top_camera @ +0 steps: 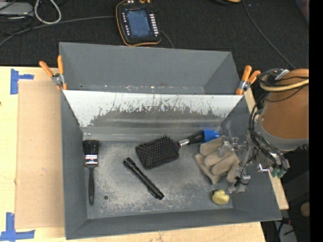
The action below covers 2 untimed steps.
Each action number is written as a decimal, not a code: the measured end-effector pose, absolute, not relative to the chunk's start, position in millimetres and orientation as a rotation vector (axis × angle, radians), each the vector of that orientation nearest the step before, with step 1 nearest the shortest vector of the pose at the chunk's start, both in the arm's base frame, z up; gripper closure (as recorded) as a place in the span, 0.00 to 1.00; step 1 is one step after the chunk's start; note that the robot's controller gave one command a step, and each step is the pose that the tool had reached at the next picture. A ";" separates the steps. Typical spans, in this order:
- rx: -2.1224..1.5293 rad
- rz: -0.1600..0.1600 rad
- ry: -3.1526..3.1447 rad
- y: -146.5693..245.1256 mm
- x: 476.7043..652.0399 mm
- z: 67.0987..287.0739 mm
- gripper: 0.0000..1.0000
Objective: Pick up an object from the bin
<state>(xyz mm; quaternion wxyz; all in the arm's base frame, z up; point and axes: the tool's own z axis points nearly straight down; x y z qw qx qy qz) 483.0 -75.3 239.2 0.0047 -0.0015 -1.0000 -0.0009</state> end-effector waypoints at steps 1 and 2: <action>0.003 -0.001 -3.140 -74.6 484.5 242.6 0.00; 0.007 -0.001 -3.143 -125.9 542.5 99.0 0.00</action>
Offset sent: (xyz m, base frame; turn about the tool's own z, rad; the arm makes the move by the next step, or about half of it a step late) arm 0.0688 -0.0607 -0.1692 -0.0117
